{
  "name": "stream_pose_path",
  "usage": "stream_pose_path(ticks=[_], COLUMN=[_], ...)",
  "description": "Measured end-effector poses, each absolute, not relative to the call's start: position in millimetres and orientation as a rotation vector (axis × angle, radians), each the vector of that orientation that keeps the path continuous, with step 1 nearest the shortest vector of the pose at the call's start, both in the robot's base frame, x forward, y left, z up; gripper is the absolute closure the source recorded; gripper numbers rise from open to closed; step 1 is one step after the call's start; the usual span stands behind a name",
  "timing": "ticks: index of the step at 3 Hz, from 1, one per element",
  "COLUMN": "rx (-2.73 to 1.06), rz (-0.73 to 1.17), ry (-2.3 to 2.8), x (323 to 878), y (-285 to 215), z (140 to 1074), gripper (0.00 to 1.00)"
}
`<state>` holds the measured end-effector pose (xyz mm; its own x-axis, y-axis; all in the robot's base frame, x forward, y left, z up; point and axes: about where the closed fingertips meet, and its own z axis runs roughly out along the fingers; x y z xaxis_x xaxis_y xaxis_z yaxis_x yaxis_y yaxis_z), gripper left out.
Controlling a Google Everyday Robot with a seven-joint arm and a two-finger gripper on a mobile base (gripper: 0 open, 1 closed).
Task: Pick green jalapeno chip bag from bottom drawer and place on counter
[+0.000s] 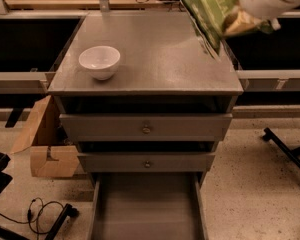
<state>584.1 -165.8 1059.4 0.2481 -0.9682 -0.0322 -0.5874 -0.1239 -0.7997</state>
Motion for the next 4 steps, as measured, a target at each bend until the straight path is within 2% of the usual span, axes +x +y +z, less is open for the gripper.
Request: stream_pose_path(ticks=[1,3,4], rx=[-1.782,-1.806,-1.803], rz=[-0.604,-0.493,-0.494], ry=[1.227,1.117,1.131], x=[658,809,860], y=[-140,-79,-53], z=[1066,1000,980], gripper=[1.0,1.0,1.0])
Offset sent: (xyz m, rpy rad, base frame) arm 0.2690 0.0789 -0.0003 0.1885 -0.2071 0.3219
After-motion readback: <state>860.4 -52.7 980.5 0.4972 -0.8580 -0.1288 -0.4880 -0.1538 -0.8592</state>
